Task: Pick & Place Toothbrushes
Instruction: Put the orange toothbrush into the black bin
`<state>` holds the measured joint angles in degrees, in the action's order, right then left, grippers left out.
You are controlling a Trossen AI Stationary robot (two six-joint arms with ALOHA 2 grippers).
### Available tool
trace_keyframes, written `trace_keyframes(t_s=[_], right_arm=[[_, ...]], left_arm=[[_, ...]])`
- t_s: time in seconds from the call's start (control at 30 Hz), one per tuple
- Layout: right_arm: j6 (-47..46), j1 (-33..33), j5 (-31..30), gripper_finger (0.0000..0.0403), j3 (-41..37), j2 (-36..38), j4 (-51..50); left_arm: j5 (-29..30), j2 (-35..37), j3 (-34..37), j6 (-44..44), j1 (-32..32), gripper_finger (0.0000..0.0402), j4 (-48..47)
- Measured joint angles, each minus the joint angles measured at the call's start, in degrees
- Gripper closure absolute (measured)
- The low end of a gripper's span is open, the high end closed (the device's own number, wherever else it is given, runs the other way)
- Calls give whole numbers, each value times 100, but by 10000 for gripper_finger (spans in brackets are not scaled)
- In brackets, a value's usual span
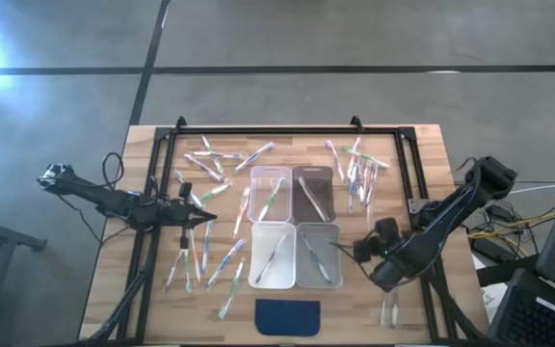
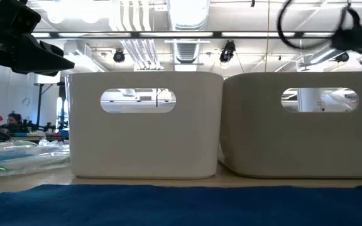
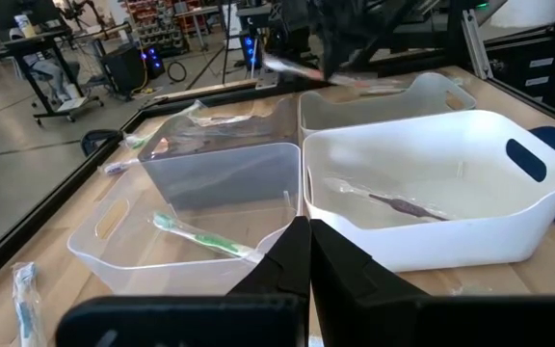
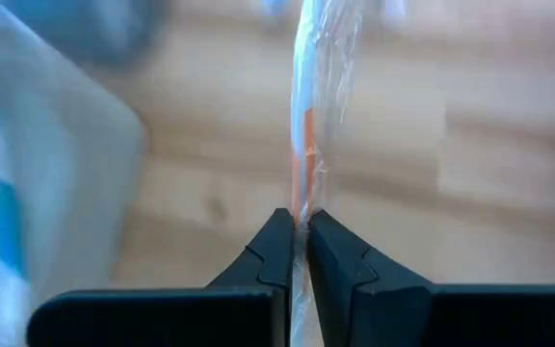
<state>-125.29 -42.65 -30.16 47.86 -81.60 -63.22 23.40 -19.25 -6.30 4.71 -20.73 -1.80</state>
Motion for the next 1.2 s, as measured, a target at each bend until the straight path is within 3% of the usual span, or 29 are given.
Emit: trace_keyframes(t_s=[0.13,0.27,0.47,0.57,0.77,1.0,1.2], right_arm=[[795,364,-966,389,4,499,-156],[2165,903,-1662,389,42,970,-74],[4463,1885,-1757,390,181,1549,553],[5668,2387,-1539,390,312,1743,1066],[7452,3390,-523,390,654,1768,1709],[8460,4355,426,390,1005,1444,1740],[8905,4809,980,390,1287,943,1732]], left_arm=[[0,0,0,-2,0,396,-2],[0,0,1,0,-5,396,-4],[0,0,0,0,-4,396,-9],[0,0,0,-1,-4,396,-9],[0,0,0,0,-4,396,-9],[0,-7,0,-2,-4,396,-35],[0,-7,0,0,-4,396,-39]])
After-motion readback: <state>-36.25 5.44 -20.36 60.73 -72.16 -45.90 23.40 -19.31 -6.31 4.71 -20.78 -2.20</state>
